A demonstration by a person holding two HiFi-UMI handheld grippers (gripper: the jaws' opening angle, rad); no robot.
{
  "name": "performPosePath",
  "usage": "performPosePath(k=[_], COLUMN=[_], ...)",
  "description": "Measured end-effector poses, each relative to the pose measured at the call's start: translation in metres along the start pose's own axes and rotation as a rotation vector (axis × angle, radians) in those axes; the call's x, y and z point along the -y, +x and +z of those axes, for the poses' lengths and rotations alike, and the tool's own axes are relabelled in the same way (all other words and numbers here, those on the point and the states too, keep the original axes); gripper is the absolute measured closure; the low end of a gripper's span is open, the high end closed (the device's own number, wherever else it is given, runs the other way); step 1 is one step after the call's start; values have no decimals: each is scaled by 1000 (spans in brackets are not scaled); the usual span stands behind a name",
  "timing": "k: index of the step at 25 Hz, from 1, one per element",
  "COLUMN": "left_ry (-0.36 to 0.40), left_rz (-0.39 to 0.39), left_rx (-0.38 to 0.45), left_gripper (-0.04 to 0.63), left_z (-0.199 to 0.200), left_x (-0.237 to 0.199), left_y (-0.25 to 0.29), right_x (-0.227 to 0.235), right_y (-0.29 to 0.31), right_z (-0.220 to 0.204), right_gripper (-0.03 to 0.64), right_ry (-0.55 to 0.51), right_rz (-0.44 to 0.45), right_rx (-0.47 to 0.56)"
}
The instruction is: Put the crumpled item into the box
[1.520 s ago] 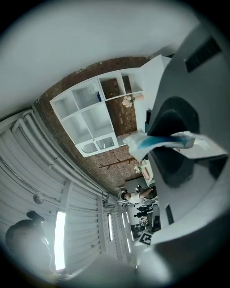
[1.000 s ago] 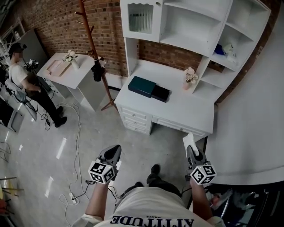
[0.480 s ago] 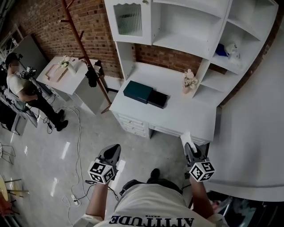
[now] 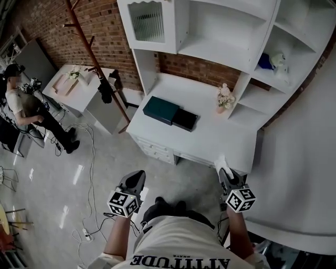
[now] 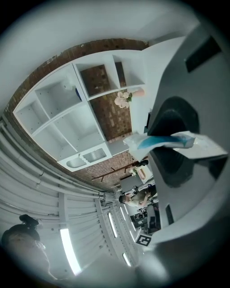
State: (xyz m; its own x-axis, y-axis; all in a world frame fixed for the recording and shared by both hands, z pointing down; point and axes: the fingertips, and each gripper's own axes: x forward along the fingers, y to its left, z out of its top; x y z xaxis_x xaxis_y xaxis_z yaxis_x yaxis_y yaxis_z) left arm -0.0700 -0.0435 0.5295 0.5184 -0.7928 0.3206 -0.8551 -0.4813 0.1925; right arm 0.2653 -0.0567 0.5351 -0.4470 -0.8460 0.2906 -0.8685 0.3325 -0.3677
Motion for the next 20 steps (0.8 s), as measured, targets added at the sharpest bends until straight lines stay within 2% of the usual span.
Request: performPosePath(k=[10,20], left_ry=[-26,-13], left_rz=[-14,-73], left_rx=[-18,-34], left_gripper=[568,568], left_z=[1,31], left_x=[-26,-88], left_y=[36,102], right_x=[13,17], right_y=[35,101], right_z=[4,27], right_gripper=[540,540], right_ry=[12,38], right_rz=[-24,-36], right_rx=[-41,-78])
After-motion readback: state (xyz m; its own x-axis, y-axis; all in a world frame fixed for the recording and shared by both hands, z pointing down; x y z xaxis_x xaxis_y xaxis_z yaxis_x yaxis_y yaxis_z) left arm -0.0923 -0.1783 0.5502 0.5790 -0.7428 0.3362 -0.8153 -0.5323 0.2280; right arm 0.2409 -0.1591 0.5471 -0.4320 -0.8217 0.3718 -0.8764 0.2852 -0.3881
